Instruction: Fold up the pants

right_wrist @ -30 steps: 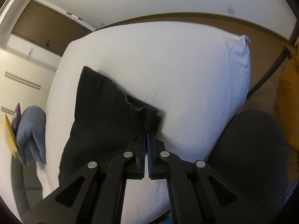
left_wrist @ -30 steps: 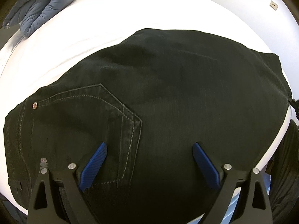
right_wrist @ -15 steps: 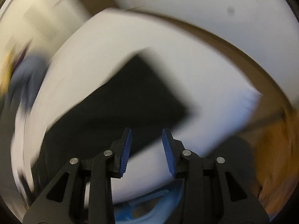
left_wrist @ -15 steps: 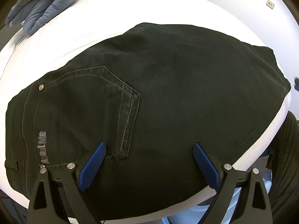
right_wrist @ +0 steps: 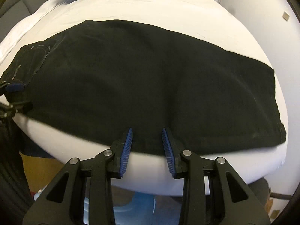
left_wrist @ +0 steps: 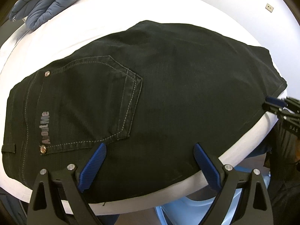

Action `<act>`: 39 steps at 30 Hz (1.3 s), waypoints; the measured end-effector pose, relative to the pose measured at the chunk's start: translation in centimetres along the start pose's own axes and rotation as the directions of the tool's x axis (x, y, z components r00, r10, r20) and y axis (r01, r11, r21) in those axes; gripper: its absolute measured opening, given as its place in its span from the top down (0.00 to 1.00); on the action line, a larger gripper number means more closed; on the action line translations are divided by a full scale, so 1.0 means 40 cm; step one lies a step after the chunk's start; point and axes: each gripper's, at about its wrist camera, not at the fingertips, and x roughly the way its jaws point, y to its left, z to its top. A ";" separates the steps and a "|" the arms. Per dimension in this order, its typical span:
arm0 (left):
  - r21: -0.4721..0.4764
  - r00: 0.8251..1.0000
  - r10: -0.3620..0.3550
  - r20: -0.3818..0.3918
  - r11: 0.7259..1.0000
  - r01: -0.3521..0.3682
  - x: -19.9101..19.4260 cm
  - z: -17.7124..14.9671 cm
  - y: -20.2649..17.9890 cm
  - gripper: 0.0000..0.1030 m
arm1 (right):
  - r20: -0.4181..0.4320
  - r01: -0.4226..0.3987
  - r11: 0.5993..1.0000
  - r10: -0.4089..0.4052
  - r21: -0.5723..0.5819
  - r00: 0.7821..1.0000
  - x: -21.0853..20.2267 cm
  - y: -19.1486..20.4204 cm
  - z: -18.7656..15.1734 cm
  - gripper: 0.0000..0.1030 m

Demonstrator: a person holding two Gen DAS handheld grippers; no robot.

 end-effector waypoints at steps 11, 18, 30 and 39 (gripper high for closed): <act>-0.215 0.996 -0.012 0.093 0.976 0.032 0.008 0.145 0.188 0.18 | 0.093 -0.382 0.910 0.371 0.164 0.924 -0.085 -0.036 0.168 0.68; -0.228 0.993 0.000 0.121 0.973 0.027 0.039 0.068 0.225 0.19 | 0.070 -0.712 0.696 0.709 0.095 0.702 0.079 0.213 0.418 0.68; -0.227 0.985 -0.037 0.170 0.971 0.076 0.070 0.027 0.225 0.19 | 0.227 -0.734 0.492 0.736 0.469 0.638 0.472 0.160 0.541 0.81; -0.281 0.982 -0.065 0.175 0.953 0.113 0.053 0.036 0.154 0.15 | 0.395 -0.764 0.445 0.668 0.466 0.630 0.252 -0.069 0.308 0.71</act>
